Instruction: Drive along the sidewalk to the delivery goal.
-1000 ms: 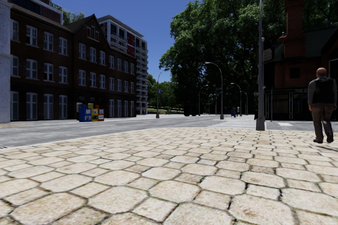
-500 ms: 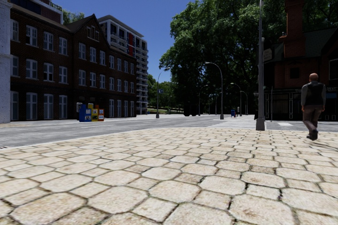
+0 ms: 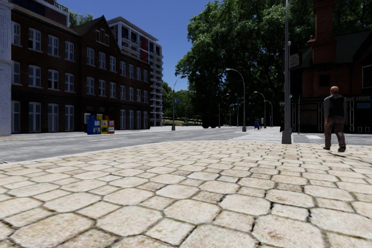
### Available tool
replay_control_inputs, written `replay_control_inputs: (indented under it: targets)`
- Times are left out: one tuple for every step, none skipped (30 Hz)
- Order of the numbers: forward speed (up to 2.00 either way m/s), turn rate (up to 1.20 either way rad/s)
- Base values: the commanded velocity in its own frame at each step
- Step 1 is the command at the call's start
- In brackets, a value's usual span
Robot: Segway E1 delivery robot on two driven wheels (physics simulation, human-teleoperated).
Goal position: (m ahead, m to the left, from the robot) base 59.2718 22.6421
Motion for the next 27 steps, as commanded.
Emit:
replay_control_inputs:
  targets:
    - [1.43, 0.00]
    - [2.00, 0.00]
    - [2.00, 0.00]
    - [2.00, 0.00]
    - [1.97, 0.00]
    - [1.97, 0.00]
    - [1.97, 0.00]
    - [1.98, 0.00]
    - [1.99, 0.00]
    - [1.99, 0.00]
    - [1.99, 0.00]
    - [2.00, 0.00]
    - [2.00, 0.00]
    - [2.00, 0.00]
    - [1.99, 0.00]
    - [1.98, 0.00]
    - [1.98, 0.00]
    - [1.98, 0.00]
    - [1.98, 0.00]
    - [1.98, 0.00]
    - [1.98, 0.00]
    - [1.98, 0.00]
    - [1.98, 0.00]
    - [1.98, 0.00]
    - [1.98, 0.00]
    - [1.98, 0.00]
    - [1.98, 0.00]
